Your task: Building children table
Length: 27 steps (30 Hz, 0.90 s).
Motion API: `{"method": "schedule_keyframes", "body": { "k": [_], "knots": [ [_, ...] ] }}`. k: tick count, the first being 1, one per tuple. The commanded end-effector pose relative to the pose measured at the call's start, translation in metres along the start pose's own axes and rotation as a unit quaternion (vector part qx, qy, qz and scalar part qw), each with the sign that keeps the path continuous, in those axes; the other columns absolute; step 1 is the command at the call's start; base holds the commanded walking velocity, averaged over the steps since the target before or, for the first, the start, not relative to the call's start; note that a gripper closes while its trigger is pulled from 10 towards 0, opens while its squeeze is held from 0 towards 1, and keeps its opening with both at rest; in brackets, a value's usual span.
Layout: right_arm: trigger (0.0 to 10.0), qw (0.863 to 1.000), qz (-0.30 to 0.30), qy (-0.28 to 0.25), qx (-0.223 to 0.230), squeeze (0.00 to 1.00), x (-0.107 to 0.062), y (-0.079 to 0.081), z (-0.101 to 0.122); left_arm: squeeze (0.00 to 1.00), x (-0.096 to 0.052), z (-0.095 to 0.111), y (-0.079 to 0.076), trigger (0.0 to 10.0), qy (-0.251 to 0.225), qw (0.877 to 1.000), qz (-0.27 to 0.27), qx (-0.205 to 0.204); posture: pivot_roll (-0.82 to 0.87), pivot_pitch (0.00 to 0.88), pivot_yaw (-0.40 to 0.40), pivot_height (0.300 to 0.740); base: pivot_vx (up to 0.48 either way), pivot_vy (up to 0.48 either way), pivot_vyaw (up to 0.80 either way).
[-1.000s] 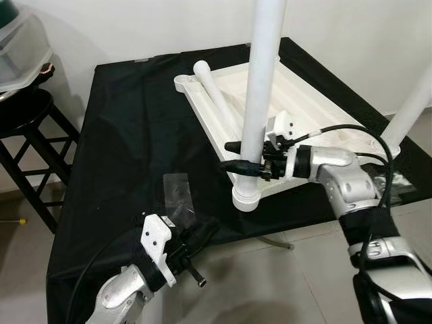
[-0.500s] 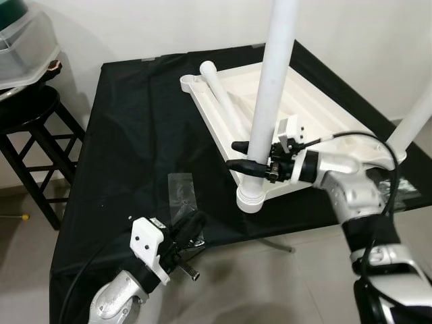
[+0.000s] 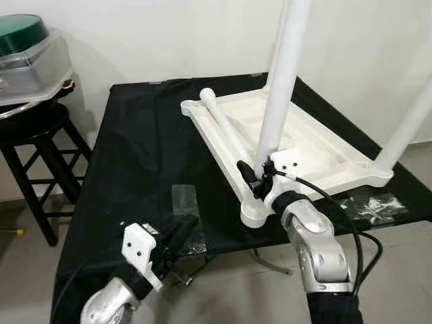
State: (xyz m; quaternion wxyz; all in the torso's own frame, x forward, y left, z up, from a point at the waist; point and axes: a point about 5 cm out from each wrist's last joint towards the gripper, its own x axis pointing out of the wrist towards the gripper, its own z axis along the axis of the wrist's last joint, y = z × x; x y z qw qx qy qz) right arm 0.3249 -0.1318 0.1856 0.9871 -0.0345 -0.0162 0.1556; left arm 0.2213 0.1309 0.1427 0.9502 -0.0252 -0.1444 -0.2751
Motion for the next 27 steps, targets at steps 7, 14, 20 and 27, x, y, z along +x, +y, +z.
{"method": "schedule_keyframes", "body": {
  "k": [7, 14, 20, 27],
  "knots": [
    [10.0, 0.991, 0.126, 0.026, 0.020, 1.00, 0.014, -0.021, -0.005, 0.00, -0.006, -0.003, -0.003, 10.0, 0.009, 1.000, -0.011, -0.017, -0.01, 0.152, 0.023, 0.740, 0.000, 0.000, 0.00],
    [10.0, 0.970, 0.243, -0.007, -0.022, 0.00, 0.012, -0.031, 0.025, 0.00, -0.006, -0.002, -0.015, 10.0, 0.010, 0.998, -0.062, -0.027, 0.00, 0.158, 0.013, 0.740, 0.000, 0.000, 0.00],
    [10.0, 0.928, 0.369, -0.024, -0.045, 0.00, 0.008, -0.041, 0.044, 0.00, -0.007, 0.000, -0.020, 10.0, 0.010, 0.997, -0.074, -0.027, 0.01, 0.166, 0.008, 0.740, 0.000, 0.000, 0.00],
    [10.0, 0.885, 0.463, -0.019, -0.045, 0.00, 0.001, -0.050, 0.053, 0.00, -0.010, 0.002, -0.022, 10.0, 0.010, 0.997, -0.071, -0.029, 0.02, 0.169, 0.010, 0.740, 0.000, 0.000, 0.00]
  ]
}}
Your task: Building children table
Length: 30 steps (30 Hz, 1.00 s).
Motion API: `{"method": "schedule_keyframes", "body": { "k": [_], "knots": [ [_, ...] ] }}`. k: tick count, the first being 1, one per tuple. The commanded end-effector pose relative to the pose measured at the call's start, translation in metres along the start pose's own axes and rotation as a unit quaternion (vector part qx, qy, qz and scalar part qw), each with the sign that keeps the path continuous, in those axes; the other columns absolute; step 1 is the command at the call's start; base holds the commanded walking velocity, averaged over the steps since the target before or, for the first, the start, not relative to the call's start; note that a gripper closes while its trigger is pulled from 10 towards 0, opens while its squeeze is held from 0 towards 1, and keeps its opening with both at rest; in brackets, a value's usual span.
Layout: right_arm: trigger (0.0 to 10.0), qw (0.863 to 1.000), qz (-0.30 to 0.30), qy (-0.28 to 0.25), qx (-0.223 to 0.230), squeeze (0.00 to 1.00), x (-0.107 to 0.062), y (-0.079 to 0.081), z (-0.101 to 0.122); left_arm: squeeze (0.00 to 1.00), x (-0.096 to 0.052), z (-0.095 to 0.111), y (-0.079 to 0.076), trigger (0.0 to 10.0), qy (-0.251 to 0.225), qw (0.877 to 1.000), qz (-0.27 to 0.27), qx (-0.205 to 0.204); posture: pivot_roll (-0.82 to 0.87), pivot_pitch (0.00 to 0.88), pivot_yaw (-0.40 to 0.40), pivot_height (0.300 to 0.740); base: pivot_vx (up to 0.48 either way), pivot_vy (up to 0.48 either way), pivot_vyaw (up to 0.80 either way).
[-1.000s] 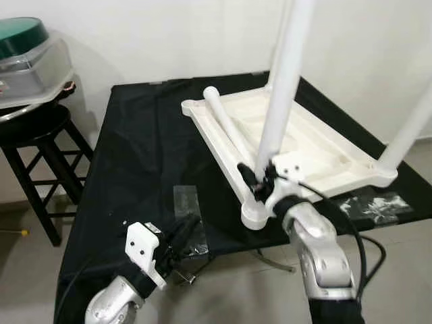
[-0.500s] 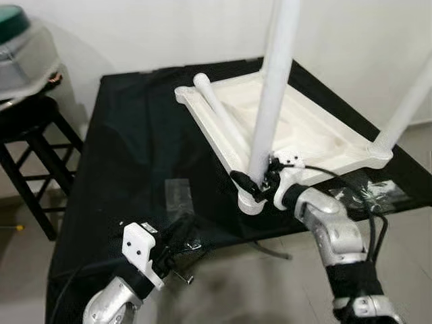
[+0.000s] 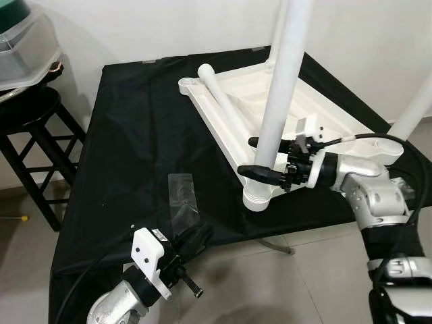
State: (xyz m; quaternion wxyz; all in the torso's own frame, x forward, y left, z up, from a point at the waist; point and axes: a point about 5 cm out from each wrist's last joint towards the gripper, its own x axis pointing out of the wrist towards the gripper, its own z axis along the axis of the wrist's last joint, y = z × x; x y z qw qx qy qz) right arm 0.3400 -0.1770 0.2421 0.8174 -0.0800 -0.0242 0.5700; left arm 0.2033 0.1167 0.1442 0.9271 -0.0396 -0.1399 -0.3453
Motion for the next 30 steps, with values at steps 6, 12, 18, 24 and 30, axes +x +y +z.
{"method": "schedule_keyframes", "body": {
  "k": [6, 12, 18, 24, 30],
  "knots": [
    [10.0, 0.999, 0.042, 0.004, 0.011, 0.00, -0.009, -0.004, -0.001, 0.00, -0.002, -0.002, -0.002, 10.0, 0.010, 1.000, -0.012, -0.009, 0.02, 0.170, 0.011, 0.740, 0.000, 0.000, 0.00],
    [4.0, 1.000, 0.022, 0.002, 0.004, 0.00, -0.010, -0.006, -0.007, 0.00, 0.000, -0.004, -0.003, 10.0, 0.016, 0.999, -0.035, -0.021, 0.02, 0.171, 0.014, 0.740, 0.000, 0.000, 0.00],
    [0.0, 1.000, 0.020, 0.007, 0.007, 0.00, -0.014, -0.007, -0.012, 0.00, 0.001, -0.005, -0.003, 10.0, 0.017, 0.999, -0.040, -0.027, 0.01, 0.172, 0.015, 0.740, 0.000, 0.000, 0.00],
    [0.0, 1.000, -0.001, 0.019, 0.013, 0.00, -0.022, -0.006, -0.024, 0.00, 0.001, -0.006, -0.003, 10.0, 0.019, 0.998, -0.043, -0.032, 0.00, 0.177, 0.020, 0.740, 0.000, 0.000, 0.00],
    [0.0, 0.981, -0.177, 0.070, 0.030, 0.00, -0.007, 0.017, -0.065, 0.00, 0.001, -0.005, 0.000, 10.0, 0.018, 0.998, -0.044, -0.037, -0.03, 0.192, 0.003, 0.740, 0.000, 0.000, 0.00]
  ]
}}
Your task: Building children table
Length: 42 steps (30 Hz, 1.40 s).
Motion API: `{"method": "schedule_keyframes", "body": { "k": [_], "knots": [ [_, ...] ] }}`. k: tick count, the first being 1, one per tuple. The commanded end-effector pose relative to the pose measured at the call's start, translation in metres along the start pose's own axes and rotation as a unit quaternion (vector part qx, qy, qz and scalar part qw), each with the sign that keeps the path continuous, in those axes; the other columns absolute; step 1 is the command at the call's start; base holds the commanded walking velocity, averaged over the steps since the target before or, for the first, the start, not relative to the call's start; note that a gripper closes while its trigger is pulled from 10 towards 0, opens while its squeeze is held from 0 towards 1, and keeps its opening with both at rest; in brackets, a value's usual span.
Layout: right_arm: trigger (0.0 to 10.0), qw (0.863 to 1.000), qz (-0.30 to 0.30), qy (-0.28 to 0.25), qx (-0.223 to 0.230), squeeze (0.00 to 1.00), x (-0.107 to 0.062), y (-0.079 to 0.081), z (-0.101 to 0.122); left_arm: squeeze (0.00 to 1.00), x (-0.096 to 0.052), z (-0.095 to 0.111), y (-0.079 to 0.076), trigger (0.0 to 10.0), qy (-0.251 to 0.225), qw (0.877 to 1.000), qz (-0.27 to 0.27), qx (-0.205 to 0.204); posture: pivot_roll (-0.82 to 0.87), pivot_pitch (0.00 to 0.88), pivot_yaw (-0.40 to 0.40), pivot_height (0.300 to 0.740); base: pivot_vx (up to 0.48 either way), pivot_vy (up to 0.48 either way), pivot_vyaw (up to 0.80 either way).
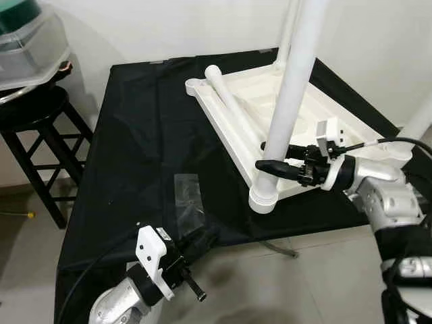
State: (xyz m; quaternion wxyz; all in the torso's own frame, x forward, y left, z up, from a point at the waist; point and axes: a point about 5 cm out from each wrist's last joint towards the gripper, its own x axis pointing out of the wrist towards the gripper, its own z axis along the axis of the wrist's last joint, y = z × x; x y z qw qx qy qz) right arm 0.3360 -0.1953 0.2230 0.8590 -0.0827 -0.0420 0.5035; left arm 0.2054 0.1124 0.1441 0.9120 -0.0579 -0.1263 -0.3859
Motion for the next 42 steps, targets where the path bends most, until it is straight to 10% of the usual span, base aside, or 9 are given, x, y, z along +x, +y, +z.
{"method": "schedule_keyframes", "body": {
  "k": [1, 15, 17, 19, 20, 28, 29, 31, 42],
  "knots": [
    [0.0, 0.991, -0.098, 0.081, 0.033, 0.00, 0.007, 0.019, -0.044, 0.00, -0.003, -0.004, 0.002, 10.0, 0.012, 1.000, -0.004, -0.010, -0.03, 0.192, 0.003, 0.740, 0.000, 0.000, 0.00],
    [0.0, 0.900, -0.424, 0.100, 0.023, 0.00, 0.014, 0.073, -0.061, 0.00, -0.004, -0.006, 0.007, 10.0, 0.019, 1.000, -0.010, -0.022, -0.05, 0.179, 0.031, 0.740, 0.000, 0.000, 0.00],
    [10.0, 0.905, -0.412, 0.096, 0.035, 0.00, 0.021, 0.075, -0.059, 0.00, -0.004, -0.006, 0.007, 10.0, 0.018, 1.000, -0.004, -0.022, -0.04, 0.172, 0.030, 0.740, 0.000, 0.000, 0.00],
    [10.0, 0.906, -0.411, 0.091, 0.041, 0.00, 0.024, 0.076, -0.057, 0.00, -0.005, -0.006, 0.007, 10.0, 0.017, 1.000, -0.002, -0.022, -0.04, 0.172, 0.030, 0.740, 0.000, 0.000, 0.00],
    [10.0, 0.934, -0.349, 0.049, 0.057, 1.00, 0.037, 0.077, -0.046, 0.00, -0.004, -0.007, 0.007, 10.0, 0.018, 1.000, -0.005, -0.023, -0.04, 0.168, 0.030, 0.740, 0.000, 0.000, 0.00],
    [10.0, 0.978, -0.201, -0.012, 0.052, 1.00, 0.048, 0.077, -0.021, 0.00, -0.003, -0.007, 0.007, 10.0, 0.018, 0.999, -0.010, -0.024, -0.04, 0.169, 0.033, 0.740, 0.000, 0.000, 0.00],
    [10.0, 0.990, -0.138, -0.018, 0.026, 0.25, 0.044, 0.073, -0.013, 0.00, -0.002, -0.007, 0.006, 10.0, 0.018, 1.000, -0.010, -0.024, -0.04, 0.170, 0.032, 0.740, 0.000, 0.000, 0.00],
    [10.0, 0.996, -0.088, -0.010, 0.002, 0.00, 0.038, 0.061, -0.008, 0.00, -0.001, -0.007, 0.006, 10.0, 0.016, 1.000, -0.008, -0.024, -0.03, 0.174, 0.028, 0.740, 0.000, 0.000, 0.00],
    [10.0, 0.999, -0.030, 0.036, -0.024, 0.00, 0.026, 0.007, -0.002, 0.00, -0.001, -0.005, 0.005, 10.0, 0.014, 1.000, -0.001, -0.020, -0.01, 0.193, 0.031, 0.740, 0.000, 0.000, 0.00]
  ]
}}
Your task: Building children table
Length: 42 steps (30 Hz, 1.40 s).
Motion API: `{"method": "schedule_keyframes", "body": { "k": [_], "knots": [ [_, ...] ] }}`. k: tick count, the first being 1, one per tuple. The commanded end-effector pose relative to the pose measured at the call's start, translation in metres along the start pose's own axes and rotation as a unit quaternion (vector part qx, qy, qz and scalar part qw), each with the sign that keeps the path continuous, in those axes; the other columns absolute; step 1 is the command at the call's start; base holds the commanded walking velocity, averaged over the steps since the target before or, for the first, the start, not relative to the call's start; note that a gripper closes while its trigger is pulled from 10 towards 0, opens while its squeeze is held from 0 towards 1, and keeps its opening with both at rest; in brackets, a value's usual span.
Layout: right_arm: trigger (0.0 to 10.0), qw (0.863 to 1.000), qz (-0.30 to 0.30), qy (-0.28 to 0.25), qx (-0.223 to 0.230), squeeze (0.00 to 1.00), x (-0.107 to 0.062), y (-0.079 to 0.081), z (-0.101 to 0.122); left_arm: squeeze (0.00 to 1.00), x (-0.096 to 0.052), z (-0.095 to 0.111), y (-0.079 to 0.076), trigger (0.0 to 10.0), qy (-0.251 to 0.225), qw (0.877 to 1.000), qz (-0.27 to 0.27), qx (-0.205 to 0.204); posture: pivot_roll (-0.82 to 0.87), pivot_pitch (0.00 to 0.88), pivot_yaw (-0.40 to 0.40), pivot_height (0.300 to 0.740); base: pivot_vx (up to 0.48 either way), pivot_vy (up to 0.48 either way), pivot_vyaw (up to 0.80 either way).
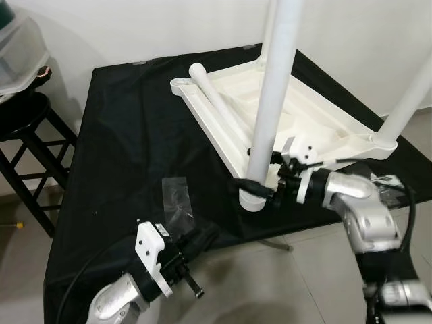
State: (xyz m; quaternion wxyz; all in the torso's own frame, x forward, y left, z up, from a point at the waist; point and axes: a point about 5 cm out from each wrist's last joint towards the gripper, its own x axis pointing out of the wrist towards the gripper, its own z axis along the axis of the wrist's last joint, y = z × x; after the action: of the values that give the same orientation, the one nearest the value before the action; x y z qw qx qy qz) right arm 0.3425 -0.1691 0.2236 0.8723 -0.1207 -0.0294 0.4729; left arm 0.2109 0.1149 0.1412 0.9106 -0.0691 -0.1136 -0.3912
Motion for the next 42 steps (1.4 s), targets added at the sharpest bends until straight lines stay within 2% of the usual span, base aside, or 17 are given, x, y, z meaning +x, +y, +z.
{"method": "schedule_keyframes", "body": {
  "k": [1, 8, 9, 10, 13, 14, 27, 29, 30, 31, 33, 34, 35, 37, 38, 40, 42],
  "knots": [
    [10.0, 1.000, 0.002, -0.001, 0.003, 0.00, 0.002, -0.007, 0.000, 0.00, -0.003, -0.001, -0.002, 10.0, 0.008, 1.000, 0.002, -0.003, 0.00, 0.201, 0.033, 0.740, 0.000, 0.000, 0.00],
    [10.0, 0.999, 0.027, -0.018, 0.013, 0.00, 0.002, -0.021, 0.010, 0.00, -0.006, 0.000, -0.004, 10.0, 0.012, 1.000, 0.001, -0.002, 0.01, 0.210, 0.036, 0.740, 0.000, 0.000, 0.00],
    [9.0, 0.999, 0.034, -0.019, 0.016, 0.00, 0.002, -0.023, 0.010, 0.00, -0.006, 0.000, -0.004, 10.0, 0.012, 1.000, 0.001, -0.002, 0.01, 0.213, 0.036, 0.740, 0.000, 0.000, 0.00],
    [3.2, 0.999, 0.038, -0.019, 0.017, 0.00, 0.002, -0.024, 0.010, 0.00, -0.006, 0.000, -0.004, 10.0, 0.012, 1.000, 0.001, -0.001, 0.01, 0.213, 0.036, 0.740, 0.000, 0.000, 0.00],
    [3.2, 0.999, 0.041, -0.018, 0.017, 0.00, 0.001, -0.025, 0.009, 0.00, -0.006, 0.000, -0.004, 10.0, 0.013, 1.000, 0.001, -0.002, 0.01, 0.213, 0.036, 0.740, 0.000, 0.000, 0.00],
    [0.0, 0.999, 0.048, -0.017, 0.017, 0.00, 0.000, -0.026, 0.008, 0.00, -0.006, 0.000, -0.004, 10.0, 0.013, 1.000, 0.001, -0.001, 0.01, 0.212, 0.038, 0.740, 0.000, 0.000, 0.00],
    [0.0, 0.999, 0.046, 0.002, 0.001, 0.00, -0.007, -0.030, 0.001, 0.00, -0.004, 0.000, -0.004, 10.0, 0.015, 1.000, 0.001, -0.002, -0.02, 0.218, 0.028, 0.740, 0.000, 0.000, 0.00],
    [0.0, 0.999, -0.044, 0.027, -0.003, 0.00, -0.001, -0.022, -0.011, 0.00, -0.004, 0.000, -0.004, 10.0, 0.014, 1.000, 0.002, -0.002, -0.03, 0.222, 0.017, 0.740, 0.000, 0.000, 0.00],
    [0.0, 0.999, -0.044, 0.027, -0.003, 0.00, -0.001, -0.022, -0.011, 0.00, -0.004, 0.000, -0.004, 10.0, 0.014, 1.000, 0.002, -0.002, -0.03, 0.222, 0.017, 0.740, 0.000, 0.000, 0.00],
    [0.0, 0.988, -0.152, 0.030, 0.023, 0.00, 0.007, -0.012, -0.024, 0.00, -0.005, 0.000, -0.003, 10.0, 0.013, 1.000, 0.003, -0.002, -0.04, 0.224, 0.010, 0.740, 0.000, 0.000, 0.00],
    [0.0, 0.988, -0.152, 0.030, 0.023, 0.00, 0.007, -0.012, -0.024, 0.00, -0.005, 0.000, -0.003, 10.0, 0.013, 1.000, 0.003, -0.002, -0.04, 0.224, 0.010, 0.740, 0.000, 0.000, 0.00],
    [0.0, 0.955, -0.283, 0.074, 0.041, 0.00, 0.008, 0.011, -0.047, 0.00, -0.004, 0.001, -0.002, 10.0, 0.012, 1.000, 0.005, -0.002, -0.04, 0.228, 0.015, 0.740, 0.000, 0.000, 0.00],
    [0.0, 0.930, -0.352, 0.091, 0.051, 0.00, 0.009, 0.035, -0.060, 0.00, -0.004, 0.001, 0.000, 10.0, 0.012, 1.000, 0.006, -0.001, -0.04, 0.228, 0.023, 0.740, 0.000, 0.000, 0.00],
    [0.0, 0.920, -0.376, 0.094, 0.048, 0.00, 0.012, 0.052, -0.065, 0.00, -0.004, 0.000, 0.001, 10.0, 0.011, 1.000, 0.007, -0.001, -0.05, 0.215, 0.029, 0.740, 0.000, 0.000, 0.00],
    [0.0, 0.920, -0.376, 0.094, 0.048, 0.00, 0.012, 0.052, -0.065, 0.00, -0.004, 0.000, 0.001, 10.0, 0.011, 1.000, 0.007, -0.001, -0.05, 0.215, 0.029, 0.740, 0.000, 0.000, 0.00],
    [0.0, 0.933, -0.349, 0.084, 0.031, 0.00, 0.022, 0.061, -0.065, 0.00, -0.002, -0.001, 0.003, 10.0, 0.012, 1.000, 0.007, -0.001, -0.05, 0.205, 0.023, 0.740, 0.000, 0.000, 0.00],
    [0.0, 0.932, -0.350, 0.085, 0.036, 0.00, 0.022, 0.058, -0.066, 0.00, -0.001, -0.002, 0.003, 10.0, 0.012, 1.000, 0.007, -0.002, -0.05, 0.195, 0.011, 0.740, 0.000, 0.000, 0.00]
  ]
}}
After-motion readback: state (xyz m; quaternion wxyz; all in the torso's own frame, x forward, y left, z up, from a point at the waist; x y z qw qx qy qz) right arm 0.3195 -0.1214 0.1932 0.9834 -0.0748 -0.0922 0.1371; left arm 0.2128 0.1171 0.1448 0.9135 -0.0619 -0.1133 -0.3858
